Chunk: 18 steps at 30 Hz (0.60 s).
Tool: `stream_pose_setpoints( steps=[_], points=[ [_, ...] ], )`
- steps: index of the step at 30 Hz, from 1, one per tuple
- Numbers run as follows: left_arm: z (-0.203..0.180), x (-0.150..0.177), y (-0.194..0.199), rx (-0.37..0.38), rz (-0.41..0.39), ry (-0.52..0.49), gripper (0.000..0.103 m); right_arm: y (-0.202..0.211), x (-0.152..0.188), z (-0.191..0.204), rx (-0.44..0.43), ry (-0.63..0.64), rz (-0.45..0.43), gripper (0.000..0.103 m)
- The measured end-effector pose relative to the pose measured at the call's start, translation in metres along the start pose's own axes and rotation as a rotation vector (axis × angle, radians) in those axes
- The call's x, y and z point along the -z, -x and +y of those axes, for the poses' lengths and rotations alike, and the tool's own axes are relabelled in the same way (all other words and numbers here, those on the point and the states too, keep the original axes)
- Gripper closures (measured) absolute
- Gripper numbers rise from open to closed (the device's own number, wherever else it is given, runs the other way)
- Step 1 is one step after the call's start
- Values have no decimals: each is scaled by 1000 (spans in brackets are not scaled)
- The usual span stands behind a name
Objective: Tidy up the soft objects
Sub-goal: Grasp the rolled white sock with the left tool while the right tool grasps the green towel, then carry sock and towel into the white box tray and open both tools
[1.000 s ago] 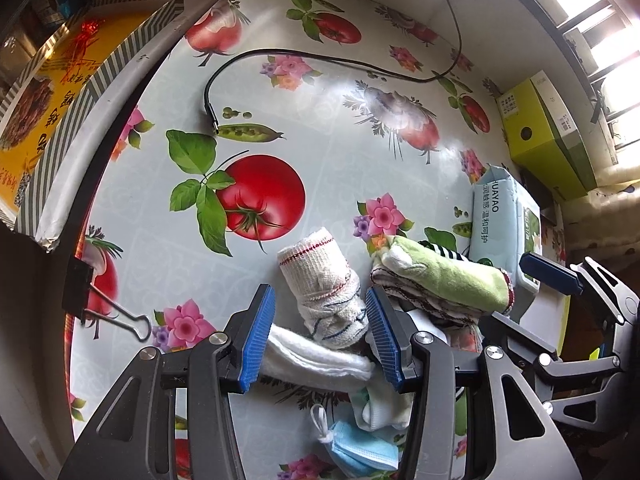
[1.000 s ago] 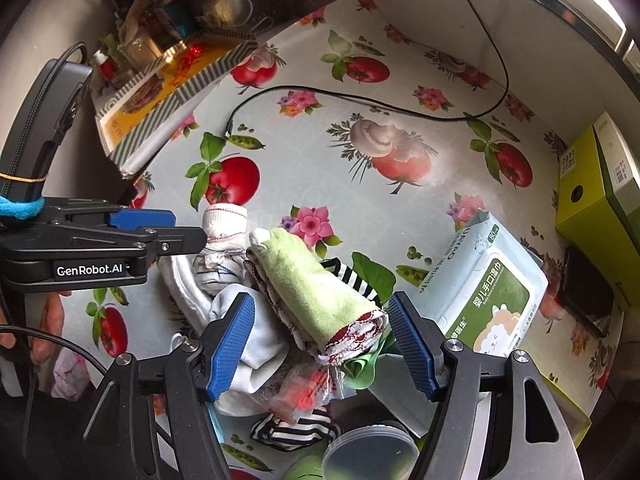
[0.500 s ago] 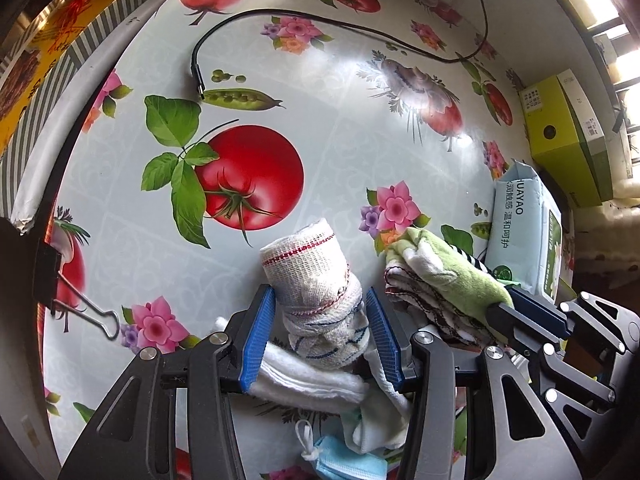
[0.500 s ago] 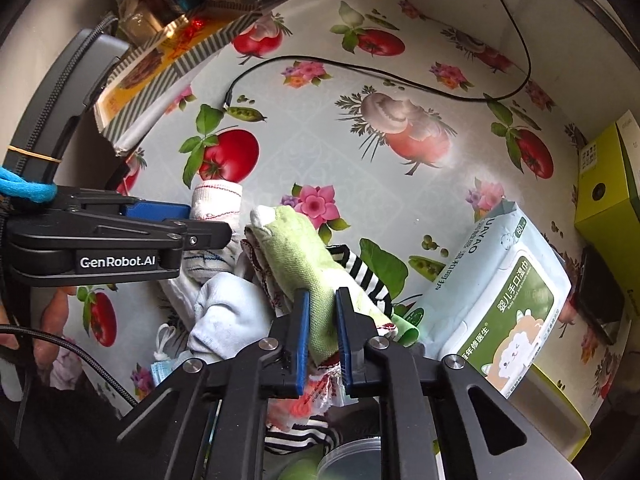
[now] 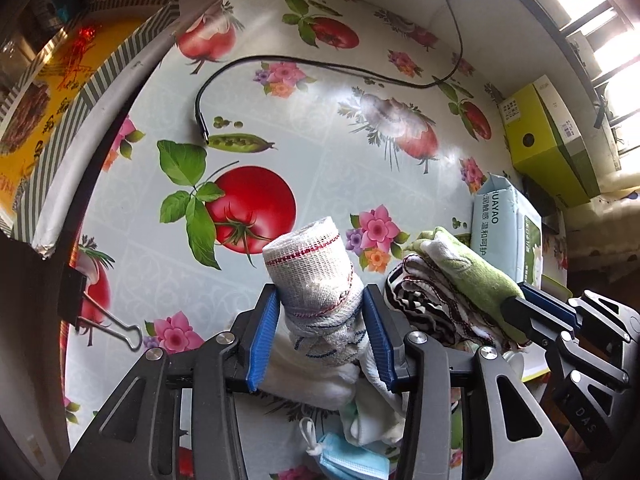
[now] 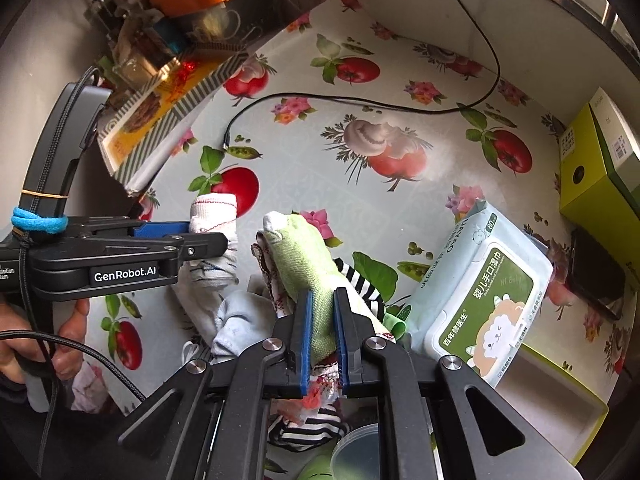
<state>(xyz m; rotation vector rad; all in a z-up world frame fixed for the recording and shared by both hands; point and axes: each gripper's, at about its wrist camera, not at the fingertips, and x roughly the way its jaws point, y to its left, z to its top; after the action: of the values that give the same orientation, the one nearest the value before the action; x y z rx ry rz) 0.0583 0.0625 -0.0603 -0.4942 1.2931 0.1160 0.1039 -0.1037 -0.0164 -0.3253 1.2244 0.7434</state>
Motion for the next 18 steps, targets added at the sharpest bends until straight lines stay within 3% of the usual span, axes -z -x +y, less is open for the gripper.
stream_pose_setpoints(
  steps=[10,18],
  points=[
    [-35,-1,43,-17,-83,-100,59,42,10,-11,-26,-92,-106,93],
    [-77,6,61,-13,-106,-200,59,81,35,-34,-17,-183,-187,93]
  ],
)
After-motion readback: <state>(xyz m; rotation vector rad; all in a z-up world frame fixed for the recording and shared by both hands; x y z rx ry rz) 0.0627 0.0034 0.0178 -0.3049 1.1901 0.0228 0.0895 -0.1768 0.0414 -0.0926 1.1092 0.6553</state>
